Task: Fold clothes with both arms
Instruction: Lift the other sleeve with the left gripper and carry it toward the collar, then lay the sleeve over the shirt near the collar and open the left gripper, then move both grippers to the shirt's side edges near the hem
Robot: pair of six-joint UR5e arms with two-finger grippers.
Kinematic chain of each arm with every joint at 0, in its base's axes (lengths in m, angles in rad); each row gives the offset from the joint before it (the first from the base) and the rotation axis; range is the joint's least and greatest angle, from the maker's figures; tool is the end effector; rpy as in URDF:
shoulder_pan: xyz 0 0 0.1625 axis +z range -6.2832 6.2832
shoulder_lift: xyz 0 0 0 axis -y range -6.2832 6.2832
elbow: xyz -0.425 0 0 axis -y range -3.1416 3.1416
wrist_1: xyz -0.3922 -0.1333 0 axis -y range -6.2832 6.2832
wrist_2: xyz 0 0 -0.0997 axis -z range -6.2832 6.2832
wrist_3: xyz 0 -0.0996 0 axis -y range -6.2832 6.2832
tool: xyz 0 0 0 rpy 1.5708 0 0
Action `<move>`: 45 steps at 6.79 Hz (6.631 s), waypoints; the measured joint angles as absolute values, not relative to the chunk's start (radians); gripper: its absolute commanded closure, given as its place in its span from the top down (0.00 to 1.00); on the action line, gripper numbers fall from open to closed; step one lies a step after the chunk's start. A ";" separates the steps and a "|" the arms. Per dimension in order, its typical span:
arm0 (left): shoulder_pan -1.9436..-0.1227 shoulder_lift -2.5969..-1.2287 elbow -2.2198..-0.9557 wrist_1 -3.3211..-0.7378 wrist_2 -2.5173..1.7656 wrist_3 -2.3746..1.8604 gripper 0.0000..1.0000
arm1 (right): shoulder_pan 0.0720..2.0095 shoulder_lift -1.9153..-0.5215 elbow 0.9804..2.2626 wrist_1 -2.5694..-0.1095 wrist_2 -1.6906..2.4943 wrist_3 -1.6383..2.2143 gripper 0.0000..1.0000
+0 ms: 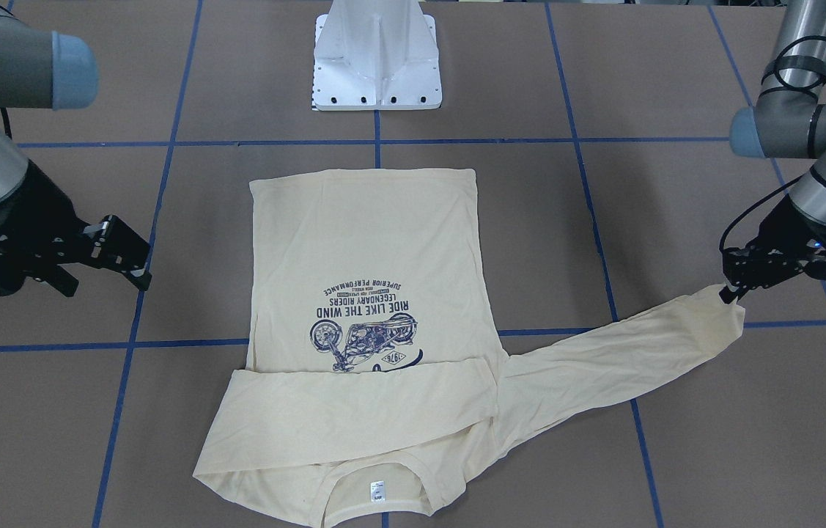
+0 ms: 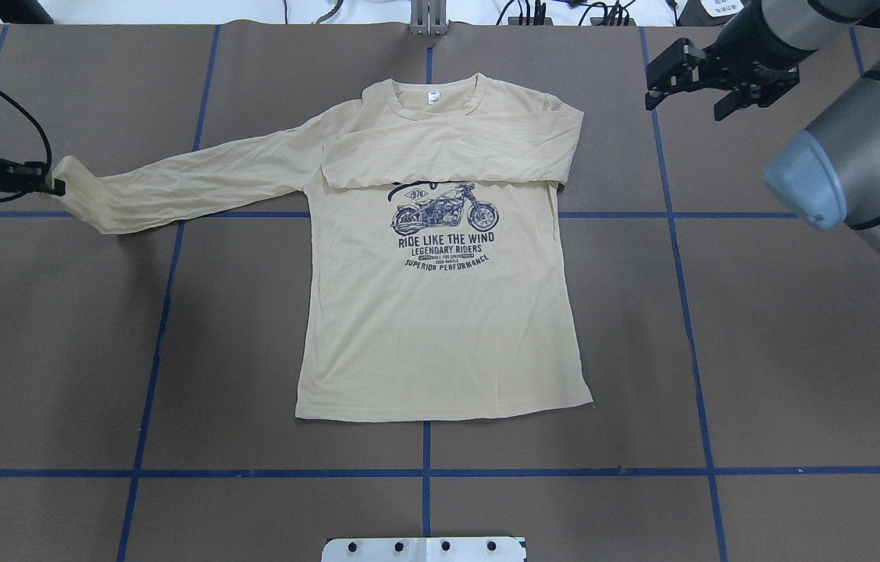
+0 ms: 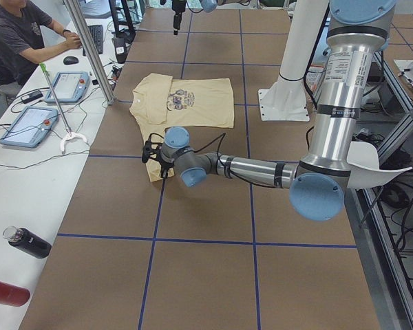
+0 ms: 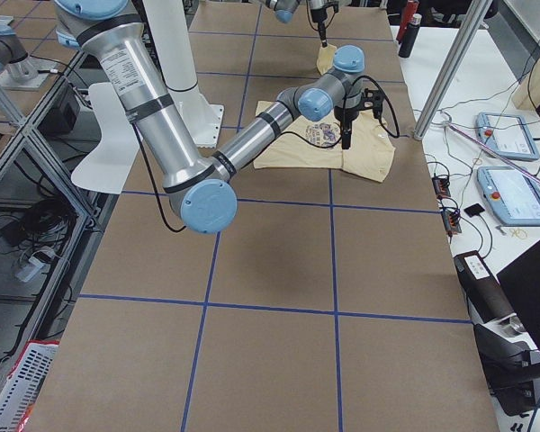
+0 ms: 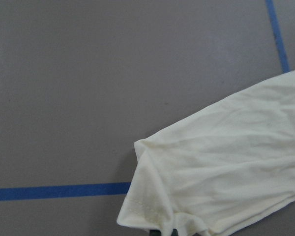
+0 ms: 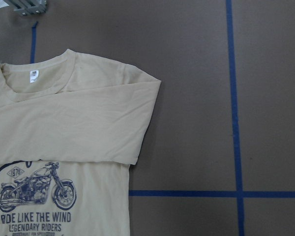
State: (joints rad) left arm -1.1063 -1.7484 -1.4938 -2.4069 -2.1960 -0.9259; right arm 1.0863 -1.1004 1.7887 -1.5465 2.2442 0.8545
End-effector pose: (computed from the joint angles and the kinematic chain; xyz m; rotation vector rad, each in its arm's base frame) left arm 0.1970 -0.5606 0.5089 0.3236 1.0204 -0.1239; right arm -0.2267 -0.5835 0.2859 0.1370 -0.9283 0.1027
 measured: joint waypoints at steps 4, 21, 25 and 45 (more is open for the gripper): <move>-1.181 -2.081 -1.532 -2.114 -2.353 -1.111 0.00 | 1.139 -1.225 1.825 -1.691 2.254 0.718 1.00; -0.703 -2.733 -0.845 -2.567 -1.918 -1.560 0.00 | 1.136 -1.270 1.841 -1.699 2.258 0.715 1.00; -0.592 -2.734 -0.775 -2.638 -1.735 -1.536 0.00 | 1.132 -1.264 1.838 -1.698 2.258 0.717 1.00; -0.830 -2.089 -1.645 -2.194 -2.122 -1.279 0.99 | 0.966 -1.217 1.962 -1.470 2.361 1.165 1.00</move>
State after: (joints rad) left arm -0.8305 -2.0885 -1.6455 -2.1936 -2.1222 -1.2785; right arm 0.9664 -1.2172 1.9617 -1.4698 2.3608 1.1650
